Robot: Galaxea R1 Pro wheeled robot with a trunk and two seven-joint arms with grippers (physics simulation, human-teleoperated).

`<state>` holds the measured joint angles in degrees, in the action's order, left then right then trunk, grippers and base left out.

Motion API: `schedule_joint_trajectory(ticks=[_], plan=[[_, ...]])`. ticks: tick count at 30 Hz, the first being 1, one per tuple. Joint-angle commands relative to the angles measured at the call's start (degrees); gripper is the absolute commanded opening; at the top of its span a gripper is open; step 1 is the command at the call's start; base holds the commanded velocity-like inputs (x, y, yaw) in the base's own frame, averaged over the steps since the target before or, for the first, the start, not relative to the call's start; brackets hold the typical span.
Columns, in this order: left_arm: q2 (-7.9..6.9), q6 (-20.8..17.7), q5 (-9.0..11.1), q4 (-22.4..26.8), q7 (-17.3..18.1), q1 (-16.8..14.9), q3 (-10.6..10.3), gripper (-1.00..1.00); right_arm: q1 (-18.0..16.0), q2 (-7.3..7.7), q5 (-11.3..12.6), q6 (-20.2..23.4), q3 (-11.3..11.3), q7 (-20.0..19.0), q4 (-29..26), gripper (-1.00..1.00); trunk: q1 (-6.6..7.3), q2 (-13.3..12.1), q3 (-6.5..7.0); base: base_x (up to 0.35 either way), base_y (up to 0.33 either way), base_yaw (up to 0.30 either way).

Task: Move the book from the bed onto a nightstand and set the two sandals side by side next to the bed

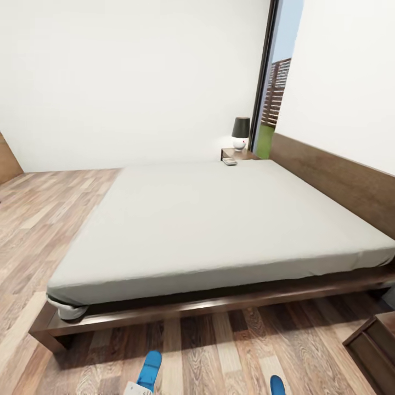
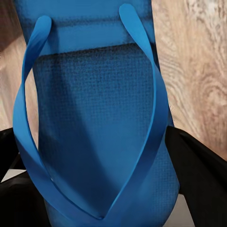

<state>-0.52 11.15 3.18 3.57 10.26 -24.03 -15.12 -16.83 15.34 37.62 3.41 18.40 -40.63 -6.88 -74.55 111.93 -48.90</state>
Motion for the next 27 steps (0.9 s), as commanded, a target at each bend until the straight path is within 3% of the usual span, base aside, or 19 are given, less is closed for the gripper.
schedule_joint_trajectory(ticks=[1,18,27], plan=[[-0.01,0.2,0.3,-0.1,0.1,-0.1,-0.4,-1.00,0.0,0.04,0.6,0.4,0.3,-0.2,-0.1,-1.00,0.01,0.0,-0.05,0.000,0.000,0.275],[-0.01,0.2,0.3,-0.1,0.1,-0.1,-0.4,-1.00,0.0,0.04,0.6,0.4,0.3,-0.2,-0.1,-1.00,0.01,0.0,-0.05,0.000,0.000,0.271],[-0.01,0.2,0.3,-0.1,0.1,-0.1,-0.4,-1.00,0.0,0.04,0.6,0.4,0.3,-0.3,-0.1,-1.00,0.01,0.0,-0.05,0.000,0.000,0.052]])
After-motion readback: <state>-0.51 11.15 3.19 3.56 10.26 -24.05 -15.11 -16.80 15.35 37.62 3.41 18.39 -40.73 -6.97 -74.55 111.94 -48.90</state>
